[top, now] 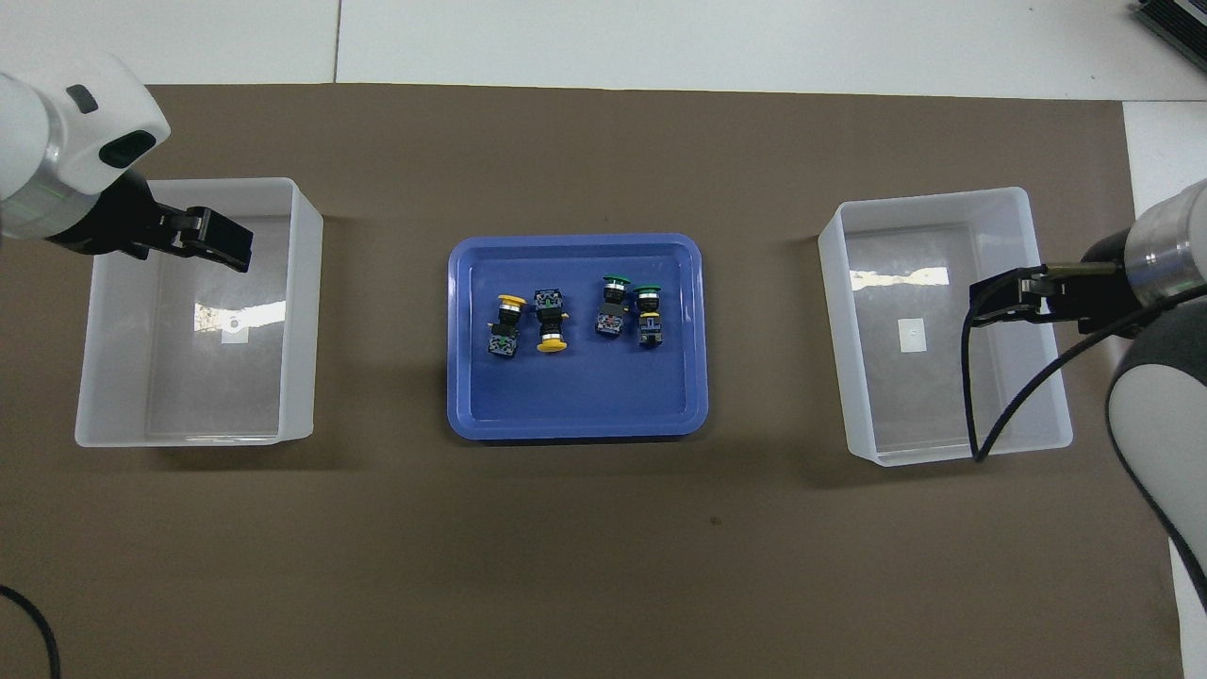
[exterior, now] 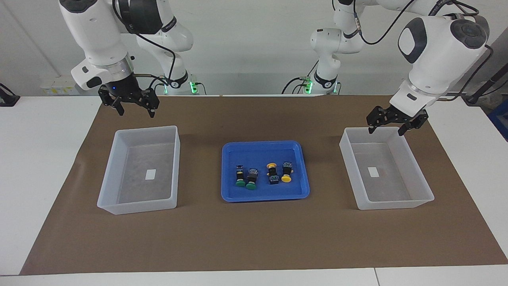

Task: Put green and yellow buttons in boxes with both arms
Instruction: 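Move the left gripper from its box toward the blue tray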

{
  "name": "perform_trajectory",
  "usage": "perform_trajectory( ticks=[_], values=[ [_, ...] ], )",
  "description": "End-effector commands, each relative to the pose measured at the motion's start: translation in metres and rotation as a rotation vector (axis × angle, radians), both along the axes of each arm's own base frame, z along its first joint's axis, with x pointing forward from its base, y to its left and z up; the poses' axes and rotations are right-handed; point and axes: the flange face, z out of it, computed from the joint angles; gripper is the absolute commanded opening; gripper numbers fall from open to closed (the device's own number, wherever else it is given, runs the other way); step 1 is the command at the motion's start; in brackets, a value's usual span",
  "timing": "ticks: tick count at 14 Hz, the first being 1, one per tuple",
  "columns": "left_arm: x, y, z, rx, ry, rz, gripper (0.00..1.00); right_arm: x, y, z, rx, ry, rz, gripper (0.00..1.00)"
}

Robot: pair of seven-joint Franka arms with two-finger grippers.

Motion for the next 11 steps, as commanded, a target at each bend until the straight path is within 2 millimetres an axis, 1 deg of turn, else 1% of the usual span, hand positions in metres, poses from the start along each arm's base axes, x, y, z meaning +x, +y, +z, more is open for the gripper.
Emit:
perform_trajectory(
  ticks=[1, 2, 3, 4, 6, 7, 9, 10, 11],
  values=[
    [-0.002, -0.042, -0.005, 0.028, -0.027, 0.065, 1.0, -0.005, -0.003, 0.001, -0.001, -0.016, 0.003, 1.0],
    [-0.007, -0.062, -0.013, 0.027, -0.027, 0.067, 1.0, -0.006, -0.003, 0.001, -0.001, -0.012, 0.002, 1.0],
    [-0.007, -0.071, -0.022, 0.023, -0.037, 0.095, 1.0, -0.006, -0.004, 0.0, -0.002, -0.008, 0.001, 1.0],
    [-0.009, -0.086, -0.03, 0.016, -0.051, 0.1, 1.0, -0.006, -0.002, 0.0, -0.001, -0.013, 0.002, 1.0],
    [-0.012, -0.11, -0.052, 0.007, -0.059, 0.134, 1.0, -0.005, 0.0, 0.001, -0.001, -0.021, 0.003, 1.0],
    [-0.014, -0.116, -0.066, -0.004, -0.076, 0.169, 1.0, -0.005, 0.001, 0.0, -0.001, -0.019, 0.007, 1.0],
    [-0.019, -0.131, -0.093, -0.023, -0.105, 0.155, 1.0, -0.004, 0.001, 0.001, 0.0, -0.033, 0.008, 1.0],
    [-0.018, -0.132, -0.102, -0.024, -0.106, 0.152, 1.0, 0.001, 0.005, 0.002, 0.004, -0.071, 0.013, 1.0],
    [-0.015, -0.137, -0.115, -0.023, -0.102, 0.148, 1.0, 0.002, 0.015, -0.005, 0.005, -0.079, 0.026, 1.0]
  ],
)
